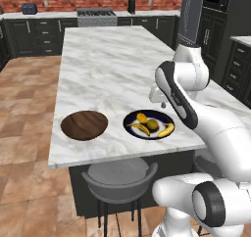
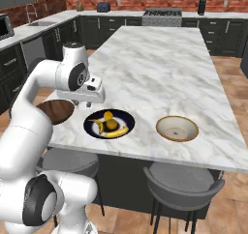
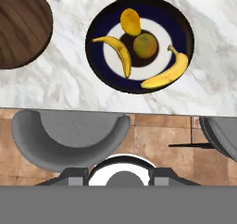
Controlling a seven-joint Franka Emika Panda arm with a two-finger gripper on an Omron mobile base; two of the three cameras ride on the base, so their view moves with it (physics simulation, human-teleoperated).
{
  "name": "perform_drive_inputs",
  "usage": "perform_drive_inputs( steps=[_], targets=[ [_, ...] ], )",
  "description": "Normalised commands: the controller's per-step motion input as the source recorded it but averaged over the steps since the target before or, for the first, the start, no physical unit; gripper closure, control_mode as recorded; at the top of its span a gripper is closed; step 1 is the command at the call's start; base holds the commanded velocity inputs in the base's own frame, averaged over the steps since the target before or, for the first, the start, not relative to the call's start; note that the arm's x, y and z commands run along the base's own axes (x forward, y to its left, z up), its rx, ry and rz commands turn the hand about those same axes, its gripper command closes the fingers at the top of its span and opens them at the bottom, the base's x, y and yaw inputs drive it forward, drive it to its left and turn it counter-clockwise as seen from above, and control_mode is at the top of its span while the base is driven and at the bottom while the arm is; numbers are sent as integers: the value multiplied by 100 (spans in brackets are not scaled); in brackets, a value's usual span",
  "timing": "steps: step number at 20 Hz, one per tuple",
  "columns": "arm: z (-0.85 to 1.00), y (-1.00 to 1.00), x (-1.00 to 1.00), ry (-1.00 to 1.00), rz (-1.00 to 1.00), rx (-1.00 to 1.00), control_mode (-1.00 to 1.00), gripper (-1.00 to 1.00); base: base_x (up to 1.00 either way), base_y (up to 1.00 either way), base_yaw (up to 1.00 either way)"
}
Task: Take the fruits from the plate on the dining counter and place two fruits in each bowl.
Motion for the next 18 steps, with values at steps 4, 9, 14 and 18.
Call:
perform_drive_inputs(
  steps=[4, 9, 14, 18],
  targets=[
    [-12, -4, 6, 3, 0, 0, -100, -100, 0, 0, 0],
    [-69, -65, 43, 7, 0, 0, -100, -100, 0, 0, 0],
    [-53, -30, 36, 4, 0, -1, -100, -100, 0, 0, 0],
    [-33, -14, 36, 1, 0, 0, -100, -100, 0, 0, 0]
  ],
)
